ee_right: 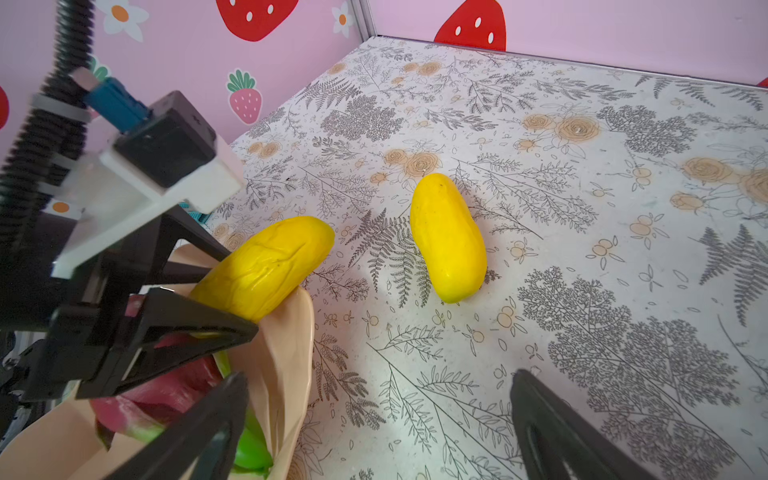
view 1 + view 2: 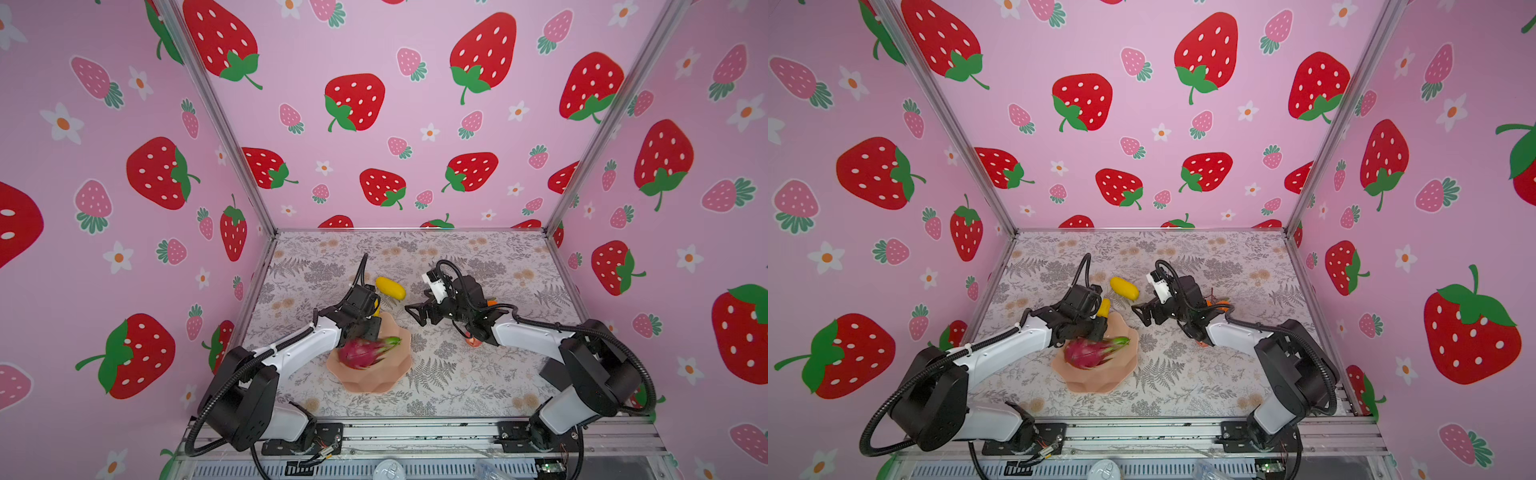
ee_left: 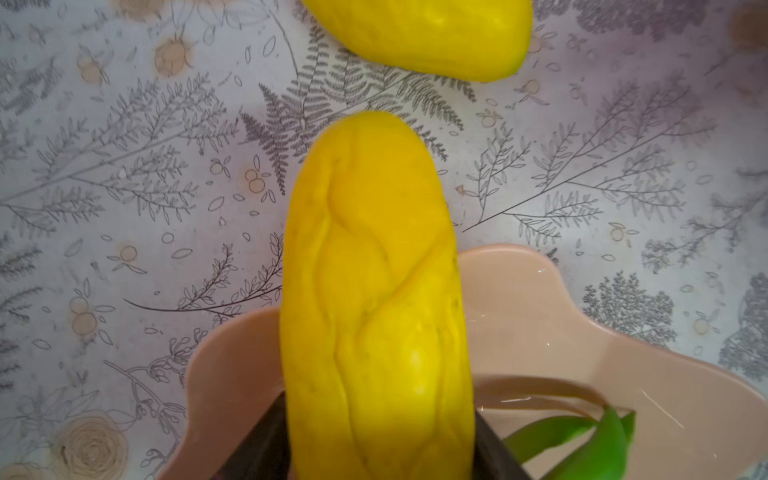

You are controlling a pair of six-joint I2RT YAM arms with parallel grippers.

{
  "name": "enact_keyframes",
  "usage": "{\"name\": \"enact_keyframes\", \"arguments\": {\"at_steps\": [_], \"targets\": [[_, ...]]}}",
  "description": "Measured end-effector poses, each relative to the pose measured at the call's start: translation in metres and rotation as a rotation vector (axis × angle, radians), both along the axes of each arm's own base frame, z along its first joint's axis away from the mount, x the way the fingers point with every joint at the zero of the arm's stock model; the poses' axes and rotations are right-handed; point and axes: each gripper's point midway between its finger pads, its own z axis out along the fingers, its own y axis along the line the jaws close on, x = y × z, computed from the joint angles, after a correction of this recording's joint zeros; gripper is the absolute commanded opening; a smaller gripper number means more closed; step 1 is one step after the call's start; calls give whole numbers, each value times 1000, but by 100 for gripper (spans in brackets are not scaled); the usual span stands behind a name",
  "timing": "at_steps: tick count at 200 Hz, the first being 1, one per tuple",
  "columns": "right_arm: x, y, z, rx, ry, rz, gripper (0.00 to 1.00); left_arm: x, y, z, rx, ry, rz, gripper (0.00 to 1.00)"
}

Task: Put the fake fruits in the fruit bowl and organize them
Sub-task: 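Carry the yellow mango with the left gripper and set it in the bowl, then grasp the second yellow mango with the right gripper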

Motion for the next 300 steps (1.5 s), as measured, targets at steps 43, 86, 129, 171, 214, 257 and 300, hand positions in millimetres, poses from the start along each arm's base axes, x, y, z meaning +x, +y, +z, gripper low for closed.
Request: {"name": "enact_keyframes", "arguments": {"at_steps": [43, 86, 129, 171, 214, 257, 300], "targets": [[2, -3, 1, 0, -3, -9, 99, 2, 1, 6, 9, -21, -13, 43], [5, -5, 3, 7, -10, -18, 99, -1, -1, 26, 21, -56, -69, 45], [7, -6, 5, 10, -18, -19, 99, -15, -2, 38, 189, -6, -223, 46], [9, -6, 8, 20, -27, -21, 99, -28, 6, 41, 410, 19, -427, 49], [9, -8, 5, 17, -25, -24, 99, -26, 13, 33, 497, 38, -501, 56], [11, -12, 3, 15, -22, -35, 99, -19, 13, 34, 519, 11, -508, 62], [24, 0, -4, -1, -24, -13, 99, -20, 12, 65, 460, -89, -478, 64]]}}
